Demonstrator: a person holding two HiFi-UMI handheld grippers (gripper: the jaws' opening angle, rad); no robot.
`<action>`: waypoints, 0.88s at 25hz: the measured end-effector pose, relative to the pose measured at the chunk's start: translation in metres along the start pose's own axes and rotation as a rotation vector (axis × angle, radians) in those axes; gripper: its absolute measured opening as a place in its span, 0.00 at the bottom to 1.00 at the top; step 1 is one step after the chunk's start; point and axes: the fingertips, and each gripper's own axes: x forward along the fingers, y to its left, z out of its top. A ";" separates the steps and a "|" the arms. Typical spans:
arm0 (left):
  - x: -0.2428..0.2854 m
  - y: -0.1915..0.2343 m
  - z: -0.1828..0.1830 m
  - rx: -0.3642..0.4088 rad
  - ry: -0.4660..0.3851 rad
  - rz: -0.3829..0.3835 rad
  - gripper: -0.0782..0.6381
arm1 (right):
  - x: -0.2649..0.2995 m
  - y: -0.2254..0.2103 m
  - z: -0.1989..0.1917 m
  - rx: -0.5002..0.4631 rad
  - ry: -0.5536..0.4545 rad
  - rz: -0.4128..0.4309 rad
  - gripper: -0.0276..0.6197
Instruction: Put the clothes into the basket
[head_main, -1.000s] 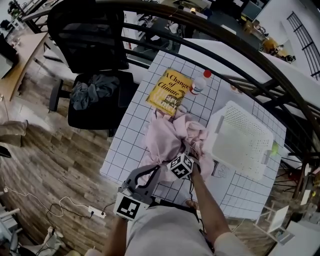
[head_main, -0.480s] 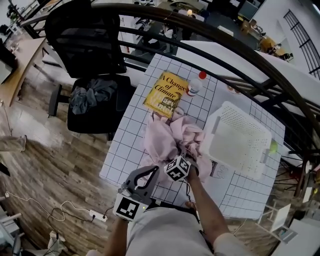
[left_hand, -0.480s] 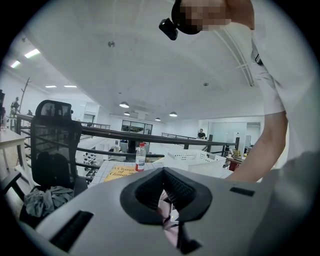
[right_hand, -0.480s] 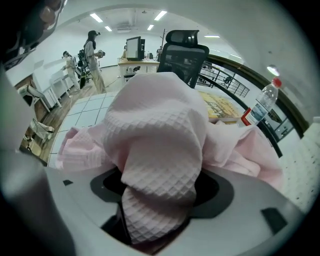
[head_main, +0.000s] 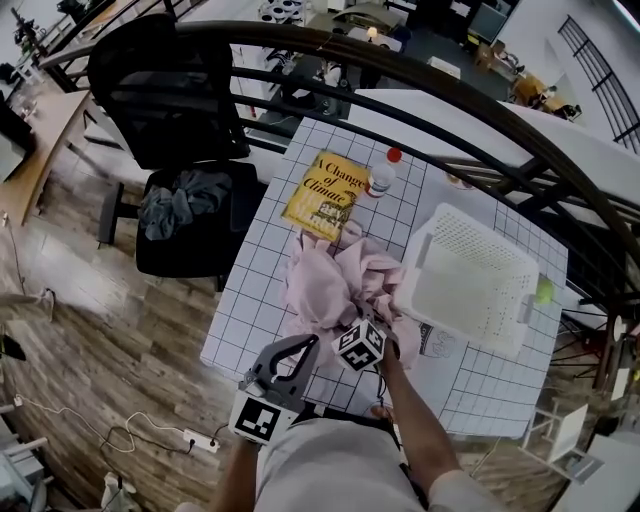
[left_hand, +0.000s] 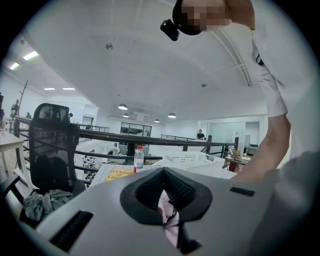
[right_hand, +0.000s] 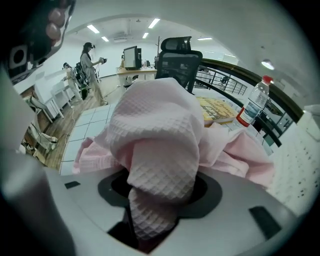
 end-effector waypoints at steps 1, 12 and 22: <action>0.000 0.000 0.001 -0.003 -0.004 0.000 0.11 | -0.004 0.001 0.001 0.010 -0.011 0.005 0.41; -0.002 -0.010 0.016 -0.024 -0.043 -0.029 0.11 | -0.069 0.008 0.023 0.078 -0.168 0.010 0.41; -0.006 -0.023 0.037 0.007 -0.077 -0.070 0.11 | -0.132 0.004 0.052 0.127 -0.306 -0.026 0.41</action>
